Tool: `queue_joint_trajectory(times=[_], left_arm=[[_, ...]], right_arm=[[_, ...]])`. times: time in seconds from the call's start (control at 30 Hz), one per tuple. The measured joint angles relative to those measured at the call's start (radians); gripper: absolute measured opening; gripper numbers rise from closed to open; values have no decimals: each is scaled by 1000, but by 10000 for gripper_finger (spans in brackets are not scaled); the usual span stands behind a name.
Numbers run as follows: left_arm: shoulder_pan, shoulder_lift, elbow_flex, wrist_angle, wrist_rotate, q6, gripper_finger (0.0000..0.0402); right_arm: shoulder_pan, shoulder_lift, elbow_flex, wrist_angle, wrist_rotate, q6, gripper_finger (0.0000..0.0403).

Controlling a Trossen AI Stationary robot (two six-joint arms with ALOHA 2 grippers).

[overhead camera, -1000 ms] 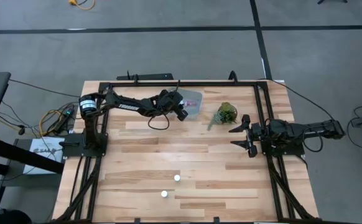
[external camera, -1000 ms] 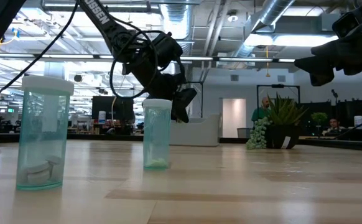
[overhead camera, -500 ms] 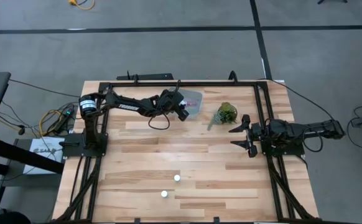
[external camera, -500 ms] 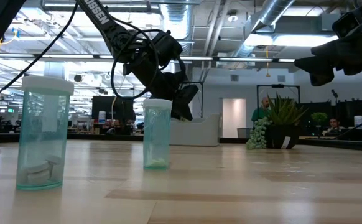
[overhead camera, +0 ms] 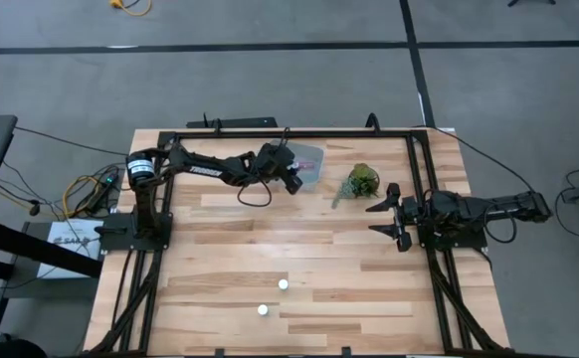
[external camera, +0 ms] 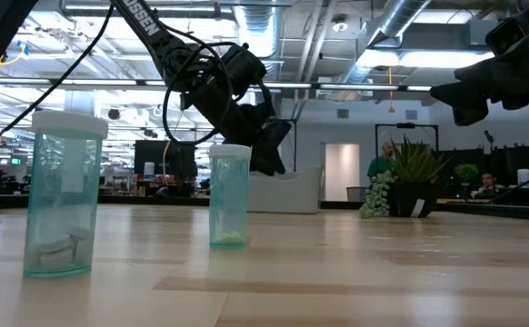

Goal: Pick and place pill bottles into a basket
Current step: Put the top blue pill bottle into the gray bin

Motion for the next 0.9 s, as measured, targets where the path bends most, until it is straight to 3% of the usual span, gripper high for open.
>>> queue_joint_trajectory(times=[0.17, 0.5, 0.7, 0.9], left_arm=[[-32, -31, 70, -14, 181, 60, 139], [-273, -70, 293, -231, 181, 225, 139], [-478, -70, 376, -444, 14, 231, 139], [-647, -70, 382, -564, -118, 67, 140]], right_arm=[[0, 0, 0, 0, 0, 0, 230], [0, 0, 0, 0, 0, 0, 230], [0, 0, 0, 0, 0, 0, 230], [0, 0, 0, 0, 0, 0, 230]])
